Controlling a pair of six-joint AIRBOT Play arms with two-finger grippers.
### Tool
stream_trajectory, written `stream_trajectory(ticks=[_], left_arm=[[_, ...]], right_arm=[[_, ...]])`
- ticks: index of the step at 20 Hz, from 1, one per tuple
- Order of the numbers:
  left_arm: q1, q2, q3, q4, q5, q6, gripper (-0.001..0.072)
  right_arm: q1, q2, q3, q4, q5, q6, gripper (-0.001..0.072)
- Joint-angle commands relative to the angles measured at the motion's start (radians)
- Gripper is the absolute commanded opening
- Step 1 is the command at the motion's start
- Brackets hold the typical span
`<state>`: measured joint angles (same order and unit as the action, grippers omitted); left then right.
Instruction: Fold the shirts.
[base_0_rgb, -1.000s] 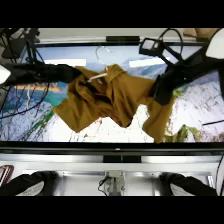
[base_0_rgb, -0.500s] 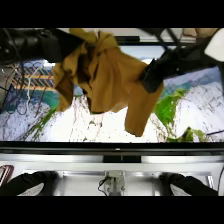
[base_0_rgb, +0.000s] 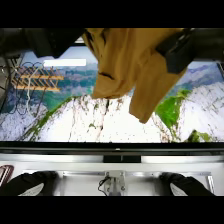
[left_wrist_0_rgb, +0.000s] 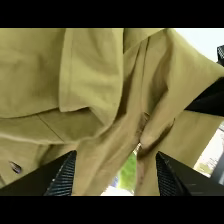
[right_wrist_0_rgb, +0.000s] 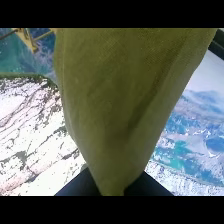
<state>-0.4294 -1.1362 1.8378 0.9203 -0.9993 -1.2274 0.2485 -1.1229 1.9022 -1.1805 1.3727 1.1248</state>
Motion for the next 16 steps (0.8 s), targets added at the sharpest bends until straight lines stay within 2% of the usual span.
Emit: stream_trajectory(ticks=[1, 4, 5, 7, 10, 13, 15, 16], left_arm=[[-0.005, 0.02, 0.003, 0.003, 0.117, 0.123, 0.0607], [-0.038, 0.01, 0.002, 0.003, 0.291, 0.283, 0.0609], [-0.056, -0.001, 0.002, 0.003, 0.328, 0.3, 0.0621], [-0.101, -0.024, 0.002, 0.004, 0.379, 0.306, 0.0696], [-0.175, -0.077, 0.002, 0.006, 0.509, 0.372, 0.0691], [-0.226, -0.137, 0.002, 0.005, 0.721, 0.369, 0.0674], [-0.25, -0.171, 0.002, -0.006, 0.792, 0.355, 0.0669], [-0.263, -0.189, 0.002, -0.006, 0.802, 0.299, 0.0641]], right_arm=[[-0.002, 0.018, 0.004, 0.006, 0.023, 0.031, 0.0043], [-0.002, 0.018, 0.004, 0.043, 0.07, 0.031, 0.0043], [-0.002, 0.016, 0.004, 0.048, 0.087, 0.031, 0.0043], [-0.002, 0.01, 0.003, 0.046, 0.121, 0.031, 0.0043], [-0.002, -0.003, 0.003, 0.07, 0.124, 0.031, 0.0043], [-0.002, -0.018, 0.003, 0.073, 0.13, 0.031, 0.0043], [-0.002, -0.031, 0.003, 0.074, 0.13, 0.031, 0.0043], [-0.002, -0.037, 0.003, 0.078, 0.13, 0.03, 0.0043]])
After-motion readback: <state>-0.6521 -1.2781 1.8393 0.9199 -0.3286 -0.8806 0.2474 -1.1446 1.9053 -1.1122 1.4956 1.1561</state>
